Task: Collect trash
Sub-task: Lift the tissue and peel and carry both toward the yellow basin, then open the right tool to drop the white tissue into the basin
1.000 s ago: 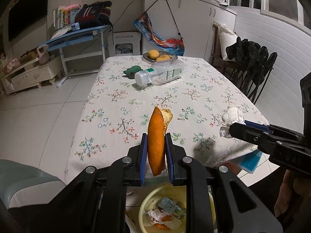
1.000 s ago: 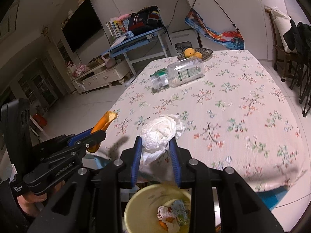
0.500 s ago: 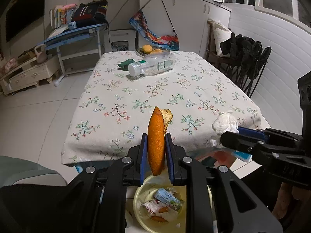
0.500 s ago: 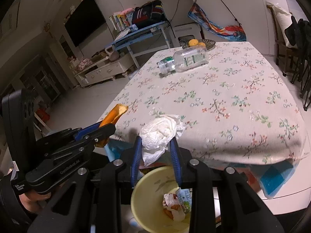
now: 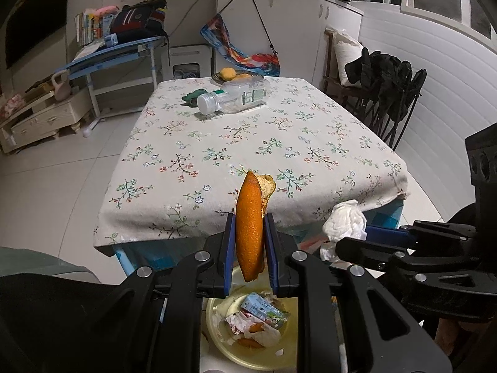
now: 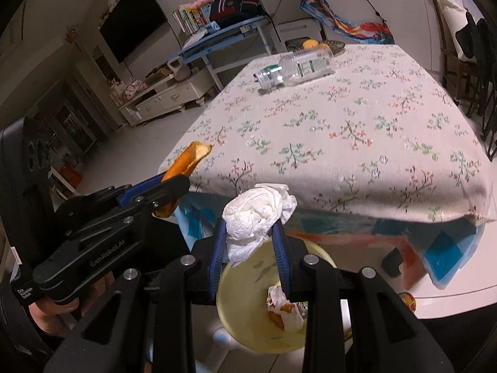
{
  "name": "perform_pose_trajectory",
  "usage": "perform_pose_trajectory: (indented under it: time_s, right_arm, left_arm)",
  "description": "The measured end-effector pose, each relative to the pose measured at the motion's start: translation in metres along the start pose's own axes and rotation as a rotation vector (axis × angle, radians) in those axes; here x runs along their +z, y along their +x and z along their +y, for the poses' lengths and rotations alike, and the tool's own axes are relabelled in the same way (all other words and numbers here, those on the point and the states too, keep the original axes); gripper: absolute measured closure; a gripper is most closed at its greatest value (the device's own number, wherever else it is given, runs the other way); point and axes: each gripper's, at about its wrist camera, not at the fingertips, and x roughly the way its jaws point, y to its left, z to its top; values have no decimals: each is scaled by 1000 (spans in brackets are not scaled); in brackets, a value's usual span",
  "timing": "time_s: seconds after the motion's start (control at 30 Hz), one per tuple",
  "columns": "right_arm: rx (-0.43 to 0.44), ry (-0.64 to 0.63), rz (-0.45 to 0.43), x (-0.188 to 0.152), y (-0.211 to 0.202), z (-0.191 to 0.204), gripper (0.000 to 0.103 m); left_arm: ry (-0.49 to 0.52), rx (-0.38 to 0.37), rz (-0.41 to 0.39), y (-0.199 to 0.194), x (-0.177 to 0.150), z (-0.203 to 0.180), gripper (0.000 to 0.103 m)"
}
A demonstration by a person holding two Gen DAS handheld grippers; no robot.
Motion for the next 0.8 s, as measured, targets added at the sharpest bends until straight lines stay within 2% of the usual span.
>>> perform_pose_trajectory:
  time_s: [0.43,0.63,0.8]
  right_arm:
    - [-22,2,174,-19,26,1,69]
    - [-38,-6,243,-29,35,2,58]
    - [-54,13,225,-28,30,-2,50]
  left_arm:
    - [15,-20,68,8,-15,-7,85]
    - [3,-52,143,18,-25,-7,85]
    - [12,-86,210,27,-35,-10,85]
